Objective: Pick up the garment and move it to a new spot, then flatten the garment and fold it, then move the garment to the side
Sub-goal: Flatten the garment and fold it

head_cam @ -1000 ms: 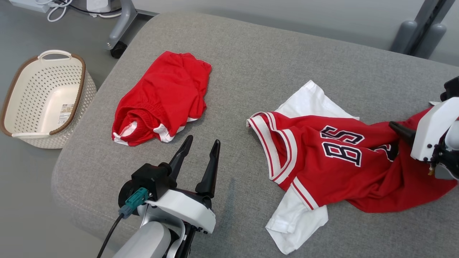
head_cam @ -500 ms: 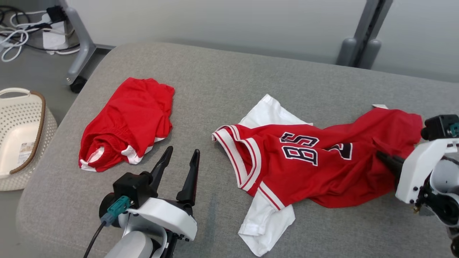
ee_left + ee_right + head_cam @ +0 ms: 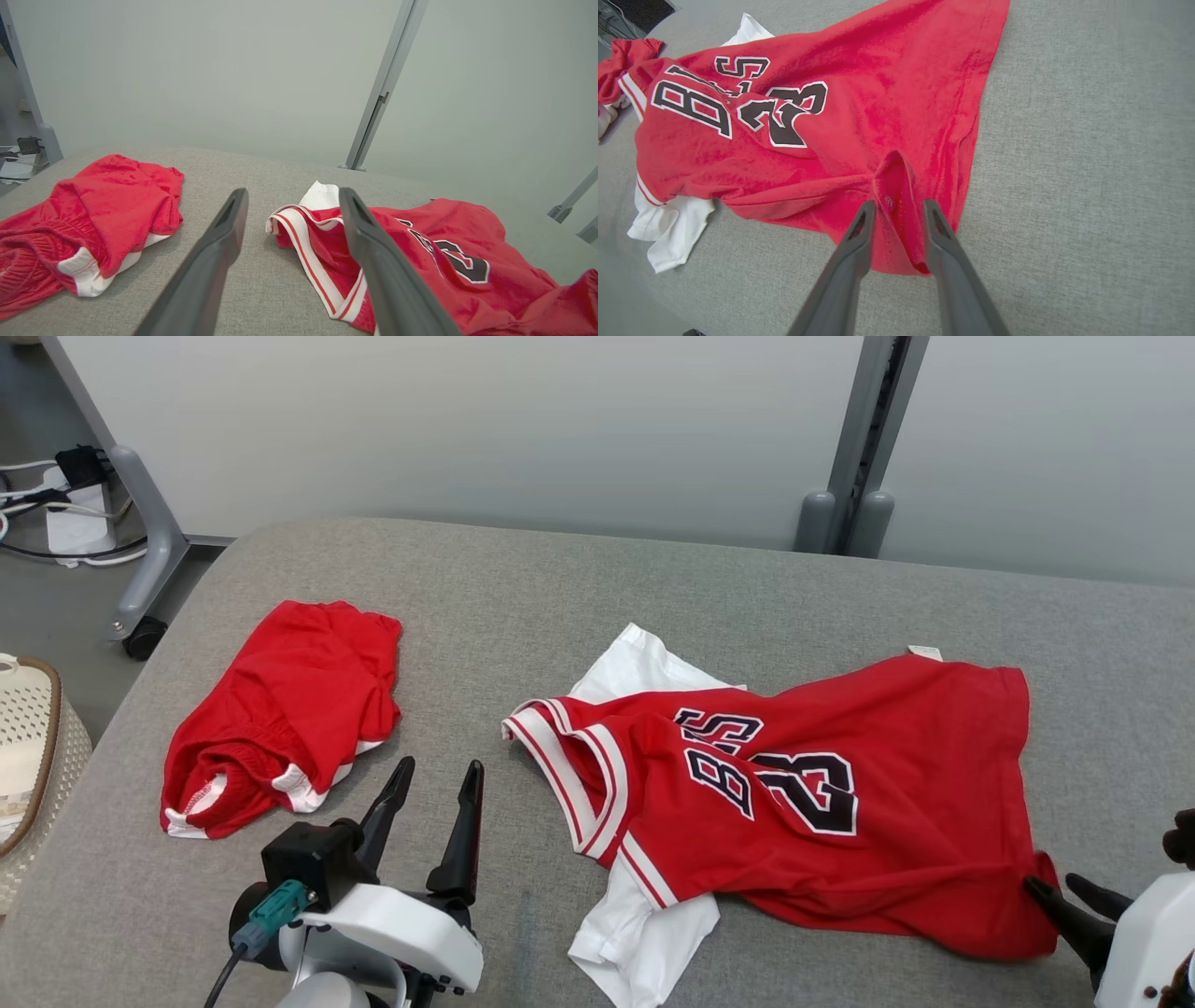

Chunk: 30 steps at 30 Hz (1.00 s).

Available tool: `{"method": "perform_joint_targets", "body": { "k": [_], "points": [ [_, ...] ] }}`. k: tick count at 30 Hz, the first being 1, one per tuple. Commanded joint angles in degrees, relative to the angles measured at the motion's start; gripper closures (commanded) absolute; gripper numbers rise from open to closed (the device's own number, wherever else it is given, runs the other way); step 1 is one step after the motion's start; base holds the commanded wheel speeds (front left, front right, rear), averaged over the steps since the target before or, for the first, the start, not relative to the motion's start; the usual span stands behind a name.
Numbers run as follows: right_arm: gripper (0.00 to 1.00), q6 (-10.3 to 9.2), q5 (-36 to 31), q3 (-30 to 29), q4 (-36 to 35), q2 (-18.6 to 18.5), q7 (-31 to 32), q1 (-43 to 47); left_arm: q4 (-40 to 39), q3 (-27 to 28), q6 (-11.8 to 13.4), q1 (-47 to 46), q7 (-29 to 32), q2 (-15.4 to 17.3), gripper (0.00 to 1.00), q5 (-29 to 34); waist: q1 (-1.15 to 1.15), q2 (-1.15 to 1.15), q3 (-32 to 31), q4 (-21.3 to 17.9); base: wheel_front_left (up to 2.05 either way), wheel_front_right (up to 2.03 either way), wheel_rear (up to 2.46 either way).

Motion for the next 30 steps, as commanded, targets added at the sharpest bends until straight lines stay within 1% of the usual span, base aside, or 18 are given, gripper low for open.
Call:
{"method": "perform_joint_targets", "body": {
  "k": [1, 4, 8, 9, 10, 15, 18, 22, 24, 27, 30],
  "points": [
    [0.00, 0.11, -0.4, -0.5, 0.1, 0.3, -1.1, 0.7, 0.0, 0.1, 0.1, 0.6, 0.0, 0.4, 0.00, -0.2, 0.00, 0.00, 0.0, -0.2, 0.00, 0.00, 0.00],
    [0.00, 0.11, -1.1, -2.4, 0.4, 1.0, -3.9, 1.8, -0.1, -0.1, 0.2, 0.5, 0.2, 0.3, 0.00, -0.2, 0.00, 0.00, 0.1, -0.5, 0.00, 0.00, 0.00],
    [0.00, 0.11, -2.6, -6.6, -0.2, 2.3, -10.1, 2.6, -0.1, 0.0, 0.3, 0.2, 0.2, 0.6, 0.00, -0.3, 0.00, 0.00, 0.6, -1.2, 0.00, 0.00, 0.00],
    [0.00, 0.11, -2.6, -6.6, -0.2, 2.3, -10.1, 2.6, -0.1, 0.0, 0.3, 0.2, 0.2, 0.6, 0.00, -0.3, 0.00, 0.00, 0.6, -1.2, 0.00, 0.00, 0.00],
    [0.00, 0.11, -3.1, -7.5, -0.6, 2.8, -12.0, 2.9, -0.1, -0.1, 0.3, 0.1, 0.3, 0.7, 0.00, -0.3, 0.00, 0.00, 0.6, -1.3, 0.00, 0.00, 0.00],
    [0.00, 0.11, -5.5, -12.8, -2.6, 7.2, -21.5, 3.6, -0.6, 0.0, 0.6, 0.0, 0.5, 1.0, 0.00, -0.2, 0.00, 0.00, 1.0, -2.2, 0.00, 0.00, 0.00],
    [0.00, 0.11, -6.9, -15.2, -3.6, 10.9, -26.2, 4.3, -0.9, -0.6, 0.2, 0.0, 1.6, 1.6, 0.00, -0.3, 0.00, 0.00, 1.1, -2.7, 0.00, 0.00, 0.00],
    [0.00, 0.11, -9.4, -17.6, -5.0, 15.0, -30.8, 4.6, -1.4, -2.0, 0.4, 1.4, 4.4, 2.7, 0.00, -0.5, 0.00, 0.00, 1.4, -3.4, 0.00, 0.00, 0.00],
    [0.00, 0.11, -10.1, -18.2, -5.4, 16.5, -31.9, 4.8, -1.6, -3.0, -0.1, 2.1, 6.8, 3.3, 0.00, -1.0, 0.00, 0.00, 1.5, -3.6, 0.00, 0.00, 0.00],
    [0.00, 0.11, -11.0, -18.3, -5.8, 17.9, -32.1, 5.3, -1.8, -5.2, -1.0, 3.4, 11.4, 4.2, 0.00, -2.0, 0.00, 0.00, 1.5, -3.8, 0.00, 0.00, 0.00],
    [0.00, 0.11, -11.7, -18.1, -5.6, 18.5, -31.9, 5.1, -1.5, -7.5, -2.0, 4.0, 15.9, 5.1, 0.00, -2.7, 0.00, 0.00, 1.7, -3.9, 0.00, 0.00, 0.00]
  ]
}}
